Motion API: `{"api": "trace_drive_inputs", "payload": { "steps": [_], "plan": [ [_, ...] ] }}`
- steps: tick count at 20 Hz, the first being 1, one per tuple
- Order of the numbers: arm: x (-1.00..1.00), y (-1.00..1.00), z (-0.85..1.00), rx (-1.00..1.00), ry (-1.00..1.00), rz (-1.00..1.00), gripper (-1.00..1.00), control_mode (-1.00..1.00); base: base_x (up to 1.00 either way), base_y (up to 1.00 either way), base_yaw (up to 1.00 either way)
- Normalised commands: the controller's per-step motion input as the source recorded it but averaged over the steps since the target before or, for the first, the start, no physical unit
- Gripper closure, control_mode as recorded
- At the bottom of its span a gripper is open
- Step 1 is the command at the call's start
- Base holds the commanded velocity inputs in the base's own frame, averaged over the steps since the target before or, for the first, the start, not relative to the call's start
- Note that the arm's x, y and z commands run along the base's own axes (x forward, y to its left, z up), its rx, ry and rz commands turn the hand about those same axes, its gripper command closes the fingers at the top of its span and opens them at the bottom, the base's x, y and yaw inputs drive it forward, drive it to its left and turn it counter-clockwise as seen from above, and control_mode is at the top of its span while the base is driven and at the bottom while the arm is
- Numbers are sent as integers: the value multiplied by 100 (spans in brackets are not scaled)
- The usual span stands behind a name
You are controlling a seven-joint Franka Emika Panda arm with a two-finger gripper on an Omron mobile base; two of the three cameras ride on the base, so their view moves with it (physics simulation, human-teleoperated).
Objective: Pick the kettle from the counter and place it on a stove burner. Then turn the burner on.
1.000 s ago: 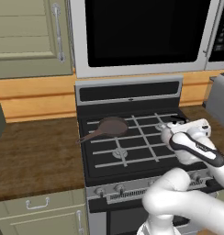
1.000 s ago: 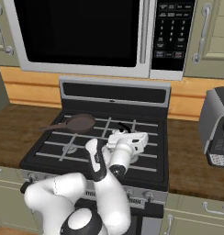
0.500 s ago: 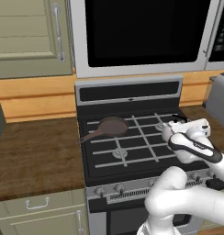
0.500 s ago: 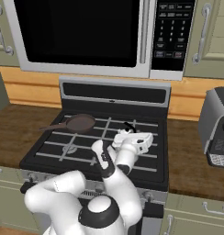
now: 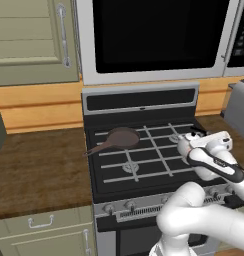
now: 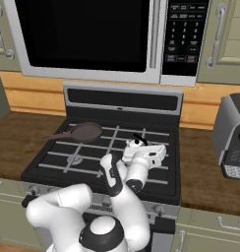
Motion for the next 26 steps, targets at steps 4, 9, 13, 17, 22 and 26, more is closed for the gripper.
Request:
{"api": "trace_drive_inputs", "payload": {
  "steps": [4,9,13,17,22,26],
  "plan": [
    [-15,-38,-16,-2,1,0,100,-100,0,0,0],
    [-10,-17,0,0,0,0,100,-100,0,0,0],
    [-25,-1,-14,-8,4,2,100,-100,0,0,0],
    [-28,0,-40,-13,11,2,100,-100,0,0,0],
    [0,0,-3,-1,1,0,-100,-100,0,0,0],
    [-8,0,0,0,0,0,-100,-100,0,0,0]
  ]
}}
